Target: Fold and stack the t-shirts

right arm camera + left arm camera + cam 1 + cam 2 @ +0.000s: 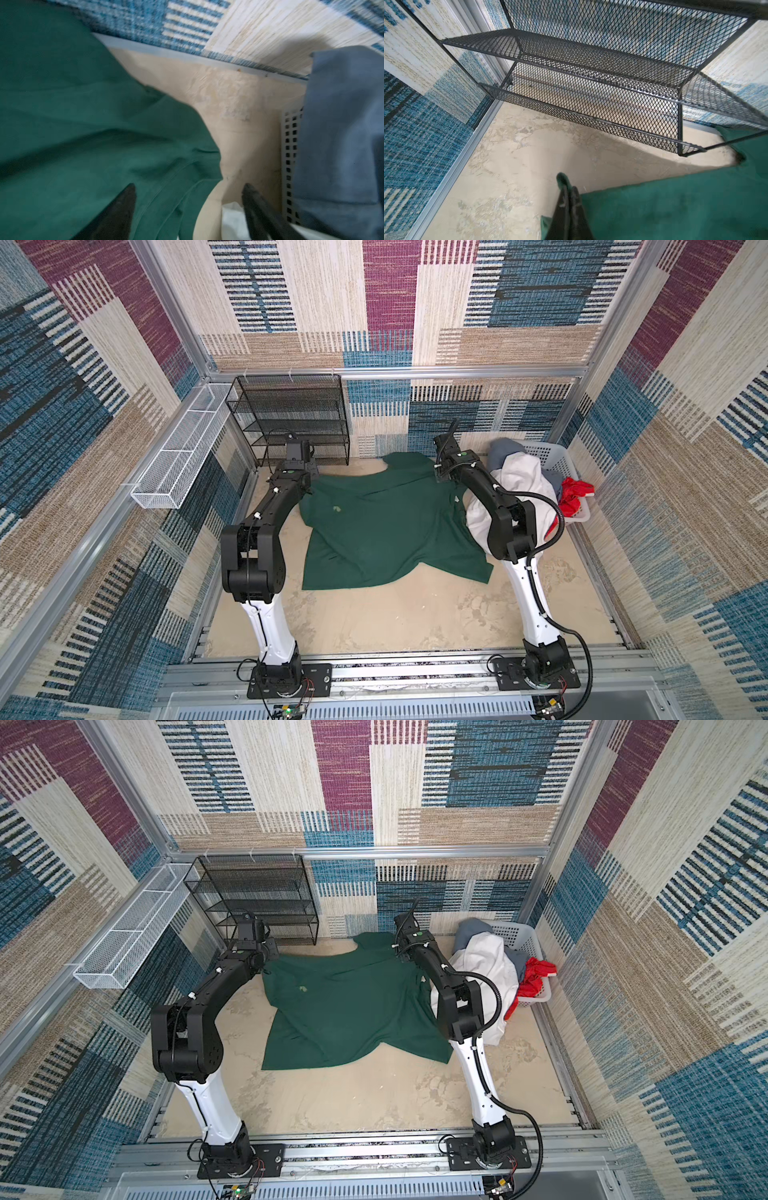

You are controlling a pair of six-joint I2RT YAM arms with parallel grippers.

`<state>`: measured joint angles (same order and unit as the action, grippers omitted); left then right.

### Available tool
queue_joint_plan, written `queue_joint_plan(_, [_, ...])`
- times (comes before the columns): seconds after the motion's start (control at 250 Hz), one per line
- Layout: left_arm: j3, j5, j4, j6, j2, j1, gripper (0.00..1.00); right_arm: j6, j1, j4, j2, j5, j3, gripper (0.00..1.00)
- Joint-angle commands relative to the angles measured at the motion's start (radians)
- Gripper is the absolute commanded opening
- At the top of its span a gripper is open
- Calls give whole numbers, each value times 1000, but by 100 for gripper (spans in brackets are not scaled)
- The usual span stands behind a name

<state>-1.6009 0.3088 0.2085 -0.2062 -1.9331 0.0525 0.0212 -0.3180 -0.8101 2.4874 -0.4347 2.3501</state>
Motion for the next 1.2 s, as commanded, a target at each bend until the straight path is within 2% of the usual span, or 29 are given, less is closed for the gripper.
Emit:
queue_joint_plan(0.0, [1, -12, -24, 4, -5, -2, 0, 37, 1, 42, -85, 130, -60, 92])
queue_joint_plan(0.092, [1, -17, -24, 3, -7, -2, 0, 86, -17, 44, -168, 193, -185, 88])
queue_joint_plan(0.228, [-9, -23, -15, 5, -12, -2, 0, 125, -113, 143, -392, 221, -580, 87])
queue_joint_plan(0.396, [-8, -32, -14, 1, -15, -2, 0, 255, -228, 201, -645, 343, -978, 85])
queue_joint_plan(0.532, [-10, -37, -11, -2, -18, -2, 0, 332, -269, 222, -720, 402, -1136, 84])
queue_joint_plan(0.632, [-9, -43, -10, -4, -18, -2, 0, 367, -284, 215, -690, 373, -1188, 80])
queue_joint_plan(0.736, [1, -44, -15, -6, -14, -2, 0, 378, -286, 233, -655, 355, -1221, 65])
queue_joint_plan(0.86, [8, -43, -15, -4, -8, -2, 0, 372, -286, 247, -642, 360, -1237, 34])
queue_joint_plan(1.032, [27, -39, -31, -9, 5, -3, 0, 353, -288, 276, -670, 461, -1285, 0])
queue_joint_plan(1.196, [46, -40, -14, -28, 20, -3, 0, 344, -328, 220, -725, 507, -1322, 0])
